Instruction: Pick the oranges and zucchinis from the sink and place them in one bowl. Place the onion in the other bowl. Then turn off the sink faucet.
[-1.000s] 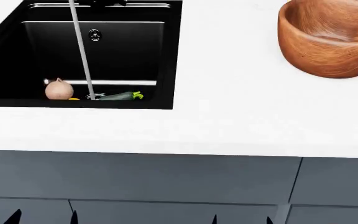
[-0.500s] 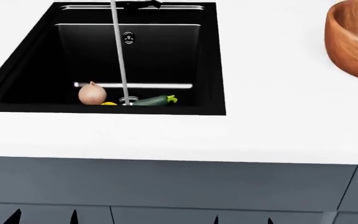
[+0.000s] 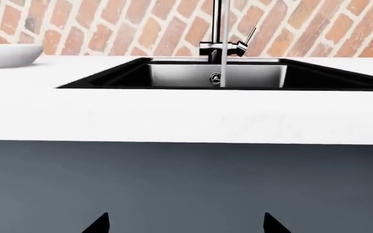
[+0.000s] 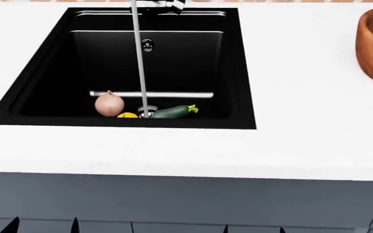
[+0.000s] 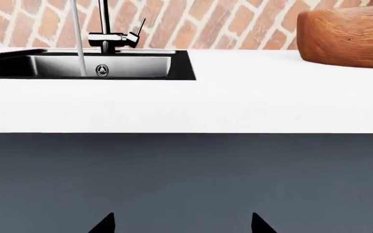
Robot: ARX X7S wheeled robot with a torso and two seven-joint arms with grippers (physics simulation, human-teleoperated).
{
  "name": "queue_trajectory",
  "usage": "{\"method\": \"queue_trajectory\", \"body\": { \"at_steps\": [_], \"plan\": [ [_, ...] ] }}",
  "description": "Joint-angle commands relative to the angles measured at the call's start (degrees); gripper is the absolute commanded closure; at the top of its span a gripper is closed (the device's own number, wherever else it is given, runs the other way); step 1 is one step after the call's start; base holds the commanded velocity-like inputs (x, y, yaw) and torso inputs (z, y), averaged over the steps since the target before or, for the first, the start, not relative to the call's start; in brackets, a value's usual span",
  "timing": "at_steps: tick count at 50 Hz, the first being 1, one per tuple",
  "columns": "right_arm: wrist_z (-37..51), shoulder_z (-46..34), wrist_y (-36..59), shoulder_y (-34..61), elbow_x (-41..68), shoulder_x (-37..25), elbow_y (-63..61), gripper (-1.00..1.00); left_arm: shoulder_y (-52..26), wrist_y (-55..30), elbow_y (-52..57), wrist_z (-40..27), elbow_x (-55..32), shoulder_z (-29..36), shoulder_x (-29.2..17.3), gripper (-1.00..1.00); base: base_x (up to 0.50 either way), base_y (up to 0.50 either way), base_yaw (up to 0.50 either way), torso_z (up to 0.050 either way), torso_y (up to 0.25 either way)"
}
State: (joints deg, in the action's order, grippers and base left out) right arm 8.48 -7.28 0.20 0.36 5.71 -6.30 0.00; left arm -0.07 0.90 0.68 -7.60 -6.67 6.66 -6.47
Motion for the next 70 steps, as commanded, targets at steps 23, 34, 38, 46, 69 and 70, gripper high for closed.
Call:
{"method": "queue_trajectory", "body": {
  "at_steps": [23, 34, 38, 46, 69, 70],
  "plan": [
    [1.68, -1.86, 0.1, 0.3, 1.45, -1.51, 0.16, -1.0, -0.53, 0.57, -0.08, -2.08, -1.22, 1.99, -1.09, -1.0, 0.0, 0.0, 0.0, 0.05, 0.0],
    [2.14, -2.31, 0.09, 0.35, 1.87, -1.92, 0.11, -1.0, -0.46, 0.6, 0.52, -2.4, -2.36, 2.26, -1.42, -1.0, 0.0, 0.0, 0.0, 0.044, 0.0],
    [2.31, -2.47, 0.11, 0.37, 2.01, -2.04, 0.08, -1.0, -0.14, 0.45, 0.5, -2.52, -1.76, 2.68, -2.12, -1.0, 0.0, 0.0, 0.0, 0.0, 0.0],
    [2.55, -2.72, -0.37, 0.19, 2.54, -2.21, -0.4, -1.0, 0.59, -0.31, 2.44, -2.4, -3.5, 2.55, -2.53, -1.0, 0.0, 0.0, 0.0, 0.0, 0.0],
    [3.81, 10.28, 59.55, 30.75, 19.81, -12.42, -37.76, -1.0, -31.97, -62.56, 33.03, -10.05, -25.64, -5.62, -10.37, -1.0, 0.0, 0.0, 0.0, 0.0, 0.0],
    [3.89, 11.17, 60.13, 31.3, 20.24, -12.3, -37.3, -1.0, -32.67, -61.68, 32.39, -9.55, -24.81, -4.84, -11.22, -1.0, 0.0, 0.0, 0.0, 0.0, 0.0]
  ]
}}
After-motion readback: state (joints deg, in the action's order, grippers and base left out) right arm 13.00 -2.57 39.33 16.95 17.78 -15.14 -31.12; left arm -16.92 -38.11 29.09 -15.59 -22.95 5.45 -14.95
